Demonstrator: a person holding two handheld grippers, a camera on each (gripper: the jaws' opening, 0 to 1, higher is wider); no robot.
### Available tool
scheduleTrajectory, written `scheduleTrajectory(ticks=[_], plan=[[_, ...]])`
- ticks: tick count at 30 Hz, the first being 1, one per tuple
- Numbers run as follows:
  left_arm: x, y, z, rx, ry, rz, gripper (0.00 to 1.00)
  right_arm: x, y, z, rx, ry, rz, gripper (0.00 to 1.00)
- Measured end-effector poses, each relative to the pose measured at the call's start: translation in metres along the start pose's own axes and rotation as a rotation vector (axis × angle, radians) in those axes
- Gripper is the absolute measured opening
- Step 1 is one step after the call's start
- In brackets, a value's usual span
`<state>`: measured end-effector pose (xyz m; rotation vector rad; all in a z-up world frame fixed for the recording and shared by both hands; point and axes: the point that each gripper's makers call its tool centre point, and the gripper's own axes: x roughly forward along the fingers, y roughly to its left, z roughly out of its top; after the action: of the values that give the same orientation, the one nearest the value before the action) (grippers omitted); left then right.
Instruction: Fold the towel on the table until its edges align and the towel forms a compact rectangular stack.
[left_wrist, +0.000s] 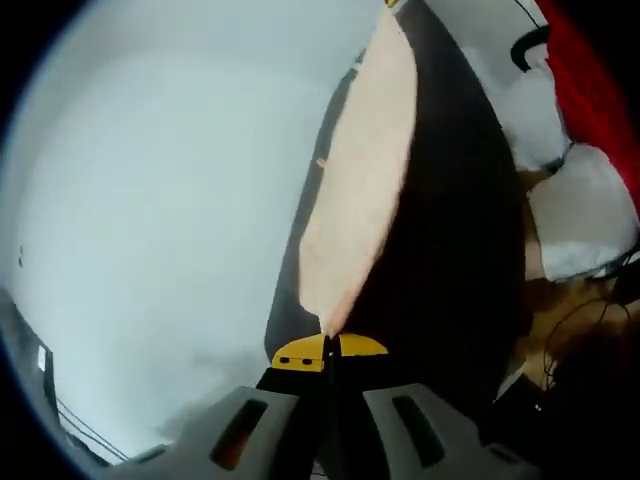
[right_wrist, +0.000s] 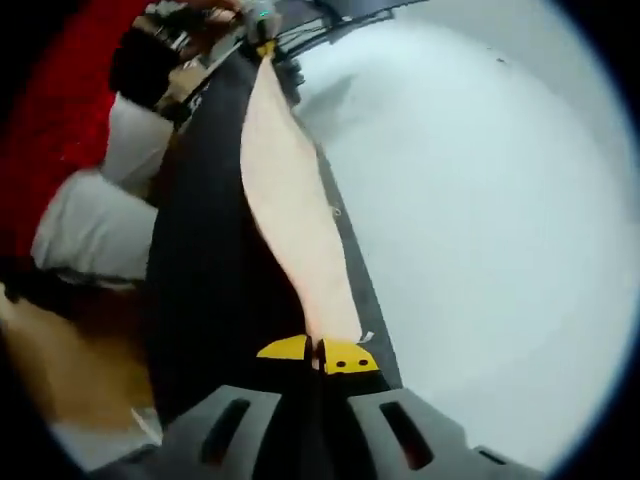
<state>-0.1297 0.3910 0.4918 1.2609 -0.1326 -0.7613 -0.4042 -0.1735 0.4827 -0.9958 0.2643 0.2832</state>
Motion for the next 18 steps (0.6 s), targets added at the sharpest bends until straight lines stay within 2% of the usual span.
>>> scheduleTrajectory(ticks=[1,2,7,9,10,13,15,18], plan=[[-0.003,0.006,0.002,0.002,0.002,0.012,0.00,-0.002,-0.002,-0.001,0.019,0.003,0.020,0.00],[-0.005,0.010,0.004,0.007,-0.001,0.017,0.00,-0.004,-0.008,-0.001,-0.005,0.001,0.006,0.00],[-0.025,0.033,0.014,-0.005,-0.024,0.024,0.00,-0.020,-0.010,-0.007,-0.005,0.014,0.062,0.00],[-0.034,0.031,0.019,-0.012,-0.041,0.007,0.00,-0.028,-0.005,-0.012,0.035,0.017,0.082,0.00],[-0.039,0.026,0.021,-0.020,-0.044,-0.012,0.00,-0.032,0.004,-0.016,0.087,0.023,0.119,0.00],[-0.046,0.019,0.025,-0.035,-0.040,-0.045,0.00,-0.035,0.009,-0.020,0.125,0.029,0.143,0.00],[-0.042,0.019,0.023,-0.024,-0.009,-0.074,0.00,-0.032,-0.004,-0.017,0.140,-0.002,0.106,0.00],[-0.011,0.034,0.018,0.025,0.060,-0.062,0.00,-0.011,-0.039,-0.011,0.168,-0.051,0.045,0.00]])
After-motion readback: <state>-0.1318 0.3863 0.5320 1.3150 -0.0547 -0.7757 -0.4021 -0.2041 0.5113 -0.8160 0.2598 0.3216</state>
